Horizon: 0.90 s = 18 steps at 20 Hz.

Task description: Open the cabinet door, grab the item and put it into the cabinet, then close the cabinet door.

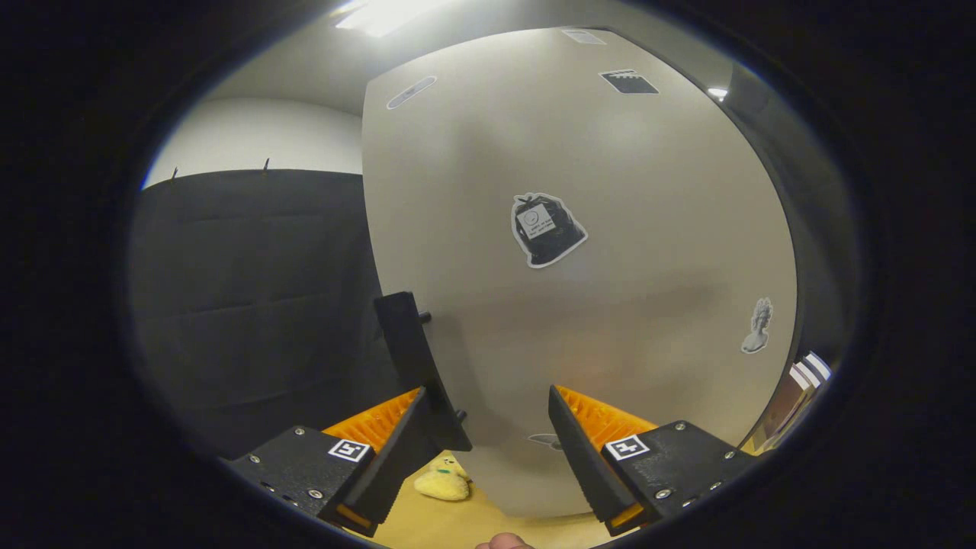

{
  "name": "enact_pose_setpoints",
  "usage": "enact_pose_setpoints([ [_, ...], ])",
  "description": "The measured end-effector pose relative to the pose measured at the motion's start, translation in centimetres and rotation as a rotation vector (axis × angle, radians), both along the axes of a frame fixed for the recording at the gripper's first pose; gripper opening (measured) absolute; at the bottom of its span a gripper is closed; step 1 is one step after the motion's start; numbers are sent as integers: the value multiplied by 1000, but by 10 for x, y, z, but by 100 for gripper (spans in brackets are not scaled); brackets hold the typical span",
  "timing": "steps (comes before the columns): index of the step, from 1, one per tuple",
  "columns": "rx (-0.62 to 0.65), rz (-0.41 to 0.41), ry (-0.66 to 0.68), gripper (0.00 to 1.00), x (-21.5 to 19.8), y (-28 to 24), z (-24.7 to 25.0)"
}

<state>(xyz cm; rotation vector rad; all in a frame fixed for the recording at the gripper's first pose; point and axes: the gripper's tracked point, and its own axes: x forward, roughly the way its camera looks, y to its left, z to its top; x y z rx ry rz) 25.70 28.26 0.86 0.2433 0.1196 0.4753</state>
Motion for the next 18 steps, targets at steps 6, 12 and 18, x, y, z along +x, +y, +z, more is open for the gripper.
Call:
enact_pose_setpoints([
  [6, -31, -47, -37, 96, 10, 4, 1],
  [12, -32, -60, -35, 96, 22, 8, -2],
  [18, -25, -63, -28, 96, 22, 9, -3],
])
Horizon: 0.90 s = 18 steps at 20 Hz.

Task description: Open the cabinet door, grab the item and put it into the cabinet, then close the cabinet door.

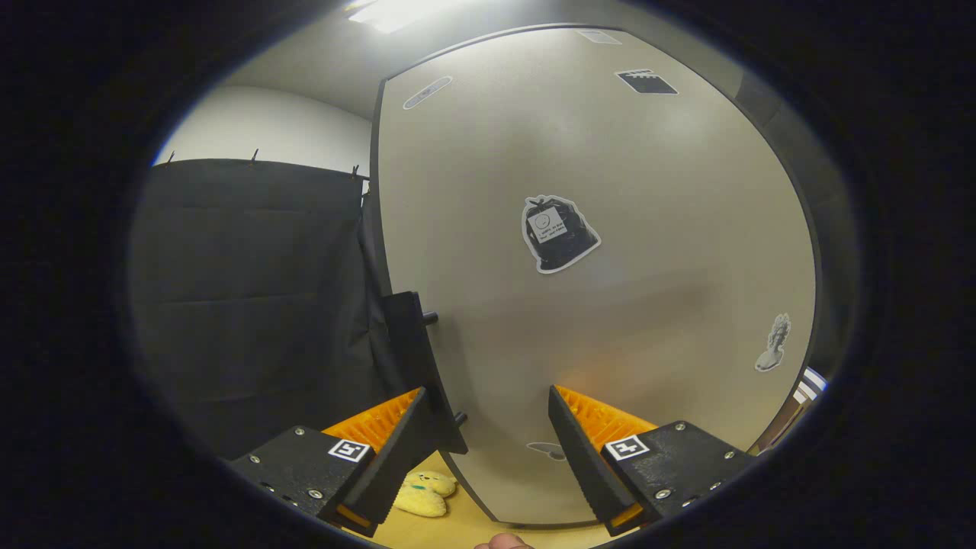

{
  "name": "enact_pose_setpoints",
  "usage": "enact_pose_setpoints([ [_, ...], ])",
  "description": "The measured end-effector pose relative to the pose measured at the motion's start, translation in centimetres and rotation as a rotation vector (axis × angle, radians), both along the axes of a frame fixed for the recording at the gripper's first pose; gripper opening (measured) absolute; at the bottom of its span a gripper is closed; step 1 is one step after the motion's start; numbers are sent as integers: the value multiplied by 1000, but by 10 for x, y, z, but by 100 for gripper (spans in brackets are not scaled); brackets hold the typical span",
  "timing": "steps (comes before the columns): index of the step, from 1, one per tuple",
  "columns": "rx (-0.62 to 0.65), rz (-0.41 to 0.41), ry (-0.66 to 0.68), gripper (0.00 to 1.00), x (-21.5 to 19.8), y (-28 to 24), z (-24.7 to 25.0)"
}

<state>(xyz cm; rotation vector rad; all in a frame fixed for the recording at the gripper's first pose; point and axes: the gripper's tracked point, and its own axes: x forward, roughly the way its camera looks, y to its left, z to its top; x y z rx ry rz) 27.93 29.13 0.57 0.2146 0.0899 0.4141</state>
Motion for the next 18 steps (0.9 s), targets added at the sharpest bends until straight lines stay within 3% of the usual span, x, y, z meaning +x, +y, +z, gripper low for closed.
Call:
enact_pose_setpoints([
  [5, -2, -25, 30, 96, -4, -3, -6],
  [8, -38, -166, 84, 96, -14, -37, -20],
  [12, -211, -327, -13, 94, -50, -83, -18],
  [18, -268, -355, -79, 94, -124, -90, -6],
])
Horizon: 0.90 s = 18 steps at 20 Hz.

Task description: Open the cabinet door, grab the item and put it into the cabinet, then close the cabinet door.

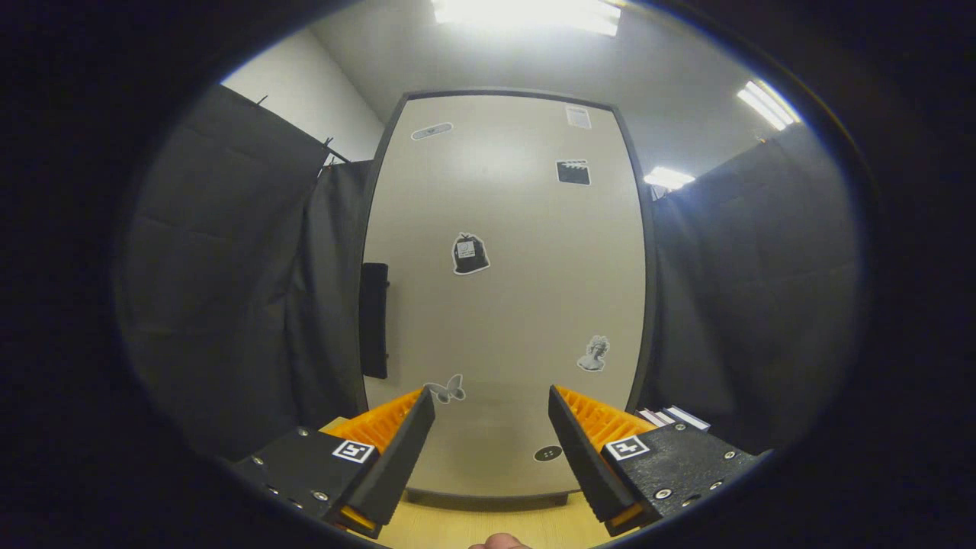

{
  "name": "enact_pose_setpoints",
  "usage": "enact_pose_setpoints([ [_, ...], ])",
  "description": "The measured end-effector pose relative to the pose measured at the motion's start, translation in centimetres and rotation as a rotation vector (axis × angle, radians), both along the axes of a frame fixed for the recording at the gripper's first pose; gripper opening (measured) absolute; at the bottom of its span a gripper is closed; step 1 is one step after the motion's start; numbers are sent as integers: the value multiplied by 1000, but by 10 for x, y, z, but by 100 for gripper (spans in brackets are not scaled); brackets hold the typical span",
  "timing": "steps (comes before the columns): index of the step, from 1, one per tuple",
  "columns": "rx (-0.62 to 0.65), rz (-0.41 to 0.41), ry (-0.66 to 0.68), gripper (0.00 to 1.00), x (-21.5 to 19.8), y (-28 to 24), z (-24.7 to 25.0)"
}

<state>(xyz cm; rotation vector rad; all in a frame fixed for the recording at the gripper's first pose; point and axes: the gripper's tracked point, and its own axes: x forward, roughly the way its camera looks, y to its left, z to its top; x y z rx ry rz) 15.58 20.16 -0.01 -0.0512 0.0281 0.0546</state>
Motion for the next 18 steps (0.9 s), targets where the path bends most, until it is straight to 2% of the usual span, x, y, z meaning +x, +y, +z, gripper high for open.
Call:
enact_pose_setpoints([
  [6, 41, 8, 40, 95, -19, 7, -5],
  [18, 57, -4, 90, 95, -13, -2, -18],
])
